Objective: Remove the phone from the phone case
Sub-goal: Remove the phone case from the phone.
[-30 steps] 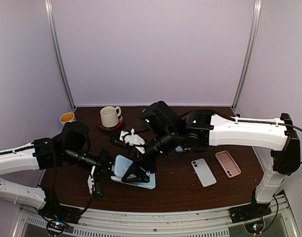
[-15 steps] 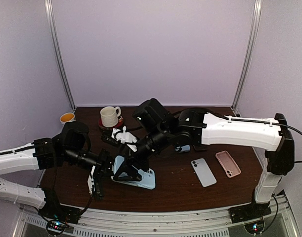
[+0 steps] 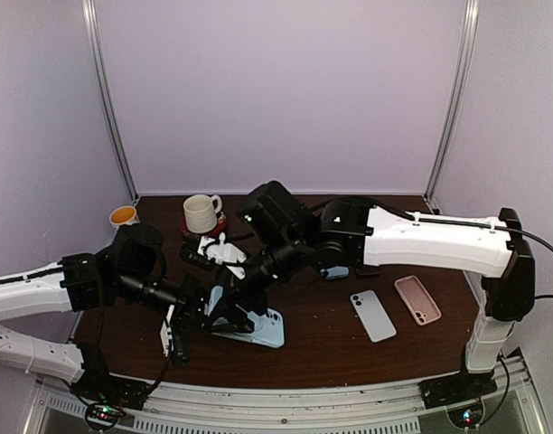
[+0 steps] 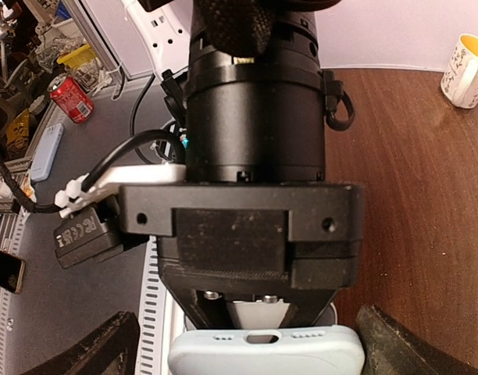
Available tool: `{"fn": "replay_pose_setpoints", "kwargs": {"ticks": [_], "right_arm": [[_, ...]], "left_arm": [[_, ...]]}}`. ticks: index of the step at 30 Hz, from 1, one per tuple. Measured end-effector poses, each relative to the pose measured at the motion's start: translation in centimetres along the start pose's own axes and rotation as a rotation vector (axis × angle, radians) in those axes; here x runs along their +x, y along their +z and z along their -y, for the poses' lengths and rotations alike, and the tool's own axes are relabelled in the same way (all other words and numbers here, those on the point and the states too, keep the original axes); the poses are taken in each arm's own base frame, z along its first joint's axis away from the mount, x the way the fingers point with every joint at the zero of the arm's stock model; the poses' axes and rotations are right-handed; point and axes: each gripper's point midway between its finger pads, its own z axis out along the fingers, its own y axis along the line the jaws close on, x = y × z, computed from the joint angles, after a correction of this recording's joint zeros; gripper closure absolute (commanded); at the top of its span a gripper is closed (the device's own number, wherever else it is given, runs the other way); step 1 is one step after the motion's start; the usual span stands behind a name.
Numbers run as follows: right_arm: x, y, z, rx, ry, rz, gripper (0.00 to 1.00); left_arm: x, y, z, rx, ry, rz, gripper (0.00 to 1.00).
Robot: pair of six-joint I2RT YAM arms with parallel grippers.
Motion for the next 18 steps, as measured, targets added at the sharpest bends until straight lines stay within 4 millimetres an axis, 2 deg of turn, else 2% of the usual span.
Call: {"fn": "replay_pose_setpoints", "kwargs": {"ticks": [5, 11, 18], "right_arm": [[0.9, 0.3, 0.2, 0.016, 0.006, -0.02, 0.0], [4.0, 1.0, 0.7, 0.038, 0.034, -0.093, 0.02], [4.7, 0.2, 0.6, 0.052, 0.051, -0.091, 0.0]], "left_arm": [[0.0, 0.0, 0.2, 0.002, -0.002, -0.001, 1.0], [-0.1, -0.2, 0.0, -0.004, -0.002, -0.005, 1.0], [-0.1, -0.3, -0.1, -0.007, 0.0, -0.009, 1.0]]}}
